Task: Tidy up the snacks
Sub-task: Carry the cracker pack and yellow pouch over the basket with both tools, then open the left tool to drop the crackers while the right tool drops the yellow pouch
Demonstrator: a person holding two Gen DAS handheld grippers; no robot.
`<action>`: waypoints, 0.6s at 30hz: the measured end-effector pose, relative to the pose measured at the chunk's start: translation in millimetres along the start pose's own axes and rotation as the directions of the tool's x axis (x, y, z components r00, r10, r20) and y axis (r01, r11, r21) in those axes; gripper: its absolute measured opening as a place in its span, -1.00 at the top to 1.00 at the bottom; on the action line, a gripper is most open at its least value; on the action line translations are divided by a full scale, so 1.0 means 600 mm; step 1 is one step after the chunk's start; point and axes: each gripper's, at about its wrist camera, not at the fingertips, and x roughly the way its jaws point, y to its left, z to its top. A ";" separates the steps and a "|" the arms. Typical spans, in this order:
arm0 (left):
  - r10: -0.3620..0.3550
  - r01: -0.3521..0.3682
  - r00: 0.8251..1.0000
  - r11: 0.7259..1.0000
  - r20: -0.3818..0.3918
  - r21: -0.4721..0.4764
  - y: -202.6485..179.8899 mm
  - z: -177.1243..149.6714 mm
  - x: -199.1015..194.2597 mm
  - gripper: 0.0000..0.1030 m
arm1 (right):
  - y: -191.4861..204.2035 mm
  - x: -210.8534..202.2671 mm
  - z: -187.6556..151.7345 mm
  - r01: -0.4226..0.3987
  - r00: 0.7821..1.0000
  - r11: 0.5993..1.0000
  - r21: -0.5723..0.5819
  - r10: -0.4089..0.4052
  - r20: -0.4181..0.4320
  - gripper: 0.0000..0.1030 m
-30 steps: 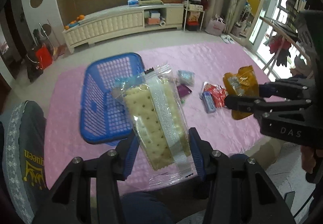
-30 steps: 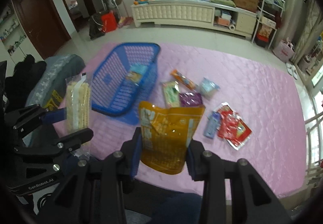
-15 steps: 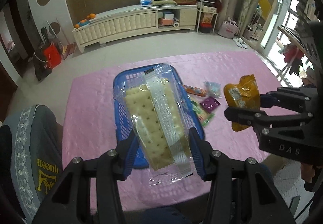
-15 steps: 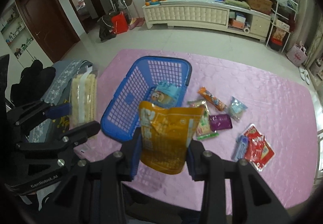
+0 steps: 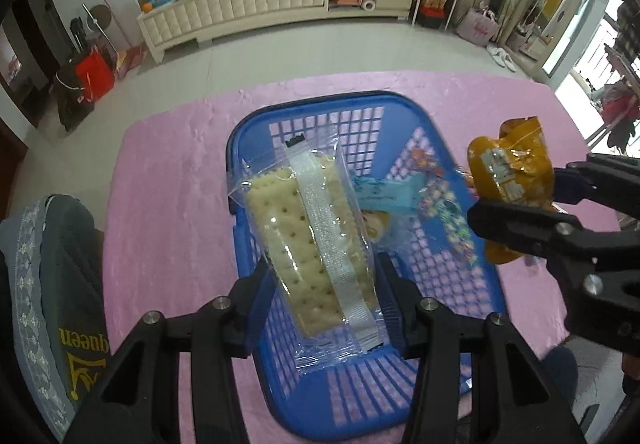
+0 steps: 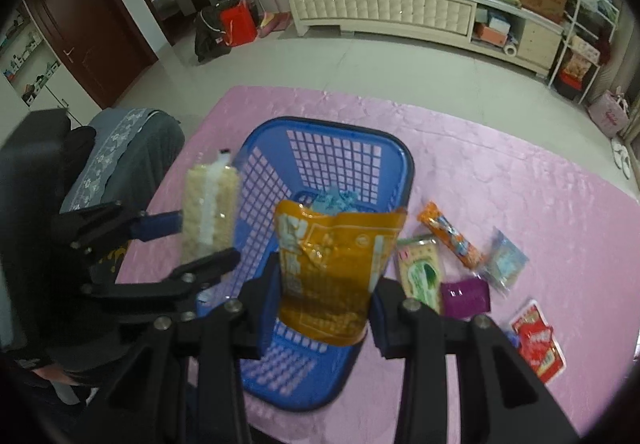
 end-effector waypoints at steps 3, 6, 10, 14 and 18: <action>-0.027 0.027 1.000 0.999 -0.010 -0.021 0.013 0.021 0.020 0.11 | -0.013 0.026 0.016 -0.023 1.000 1.000 0.010 0.023 -0.007 0.16; -0.018 0.017 1.000 1.000 -0.015 -0.012 0.016 0.035 0.035 0.11 | -0.024 0.045 0.024 -0.037 0.999 0.999 0.027 0.037 -0.019 0.16; -0.004 0.003 0.999 1.000 -0.035 -0.015 0.022 0.044 0.052 0.10 | -0.036 0.060 0.030 -0.044 0.999 0.998 0.047 0.046 -0.025 0.16; -0.045 0.045 0.999 0.998 -0.008 -0.047 0.033 0.048 0.045 -0.23 | -0.045 0.061 0.022 -0.053 0.998 0.996 0.065 0.055 -0.027 0.16; -0.039 0.041 0.999 0.998 0.036 -0.049 0.034 0.038 0.012 -0.33 | -0.047 0.050 0.014 -0.077 0.996 0.993 0.089 0.081 -0.044 0.16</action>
